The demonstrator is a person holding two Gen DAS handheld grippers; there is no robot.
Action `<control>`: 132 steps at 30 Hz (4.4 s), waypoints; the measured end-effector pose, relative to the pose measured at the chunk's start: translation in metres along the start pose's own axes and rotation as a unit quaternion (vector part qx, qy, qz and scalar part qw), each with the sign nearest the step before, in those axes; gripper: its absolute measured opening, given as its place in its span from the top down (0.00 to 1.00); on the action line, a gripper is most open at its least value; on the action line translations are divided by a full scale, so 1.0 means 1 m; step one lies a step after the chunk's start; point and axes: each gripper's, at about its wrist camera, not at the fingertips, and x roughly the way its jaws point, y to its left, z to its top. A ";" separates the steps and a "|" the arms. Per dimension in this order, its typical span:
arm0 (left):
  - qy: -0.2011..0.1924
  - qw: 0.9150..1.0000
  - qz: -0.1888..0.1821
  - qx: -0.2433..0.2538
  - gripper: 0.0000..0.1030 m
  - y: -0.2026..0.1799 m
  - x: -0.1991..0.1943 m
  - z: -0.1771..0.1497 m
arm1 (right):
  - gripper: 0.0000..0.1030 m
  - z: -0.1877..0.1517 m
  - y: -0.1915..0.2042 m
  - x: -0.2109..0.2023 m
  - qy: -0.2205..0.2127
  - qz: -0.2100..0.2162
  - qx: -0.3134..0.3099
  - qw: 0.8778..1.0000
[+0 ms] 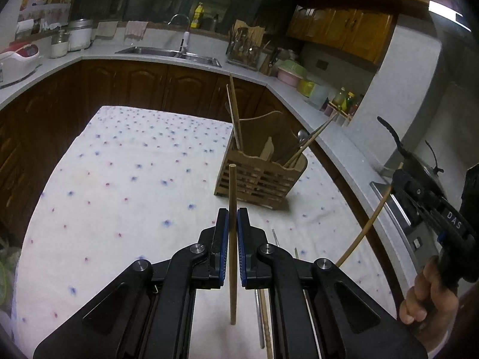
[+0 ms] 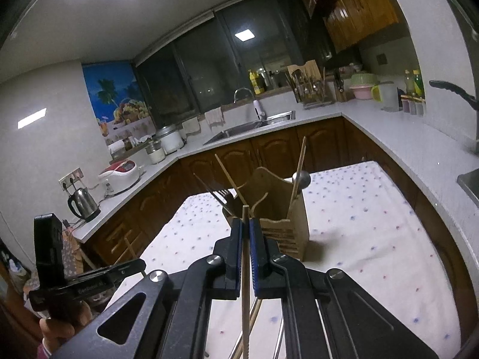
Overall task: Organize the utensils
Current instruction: 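Lift both held chopsticks up above the wooden holder, then lower both chopsticks into the holder and open both tools, then move both open tools back down to the remaining chopsticks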
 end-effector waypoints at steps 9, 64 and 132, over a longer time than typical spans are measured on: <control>-0.008 1.000 -0.003 0.007 0.95 -0.003 0.001 0.011 | 0.95 0.010 -0.005 0.001 -0.012 -0.005 0.000 1.000; -0.066 0.997 0.033 0.022 0.95 -0.017 0.142 0.126 | 0.95 0.054 -0.045 0.123 -0.084 -0.104 0.005 0.991; 0.068 0.995 0.076 -0.004 0.16 0.001 0.079 -0.087 | 0.02 -0.118 -0.074 -0.005 0.035 -0.097 0.109 0.989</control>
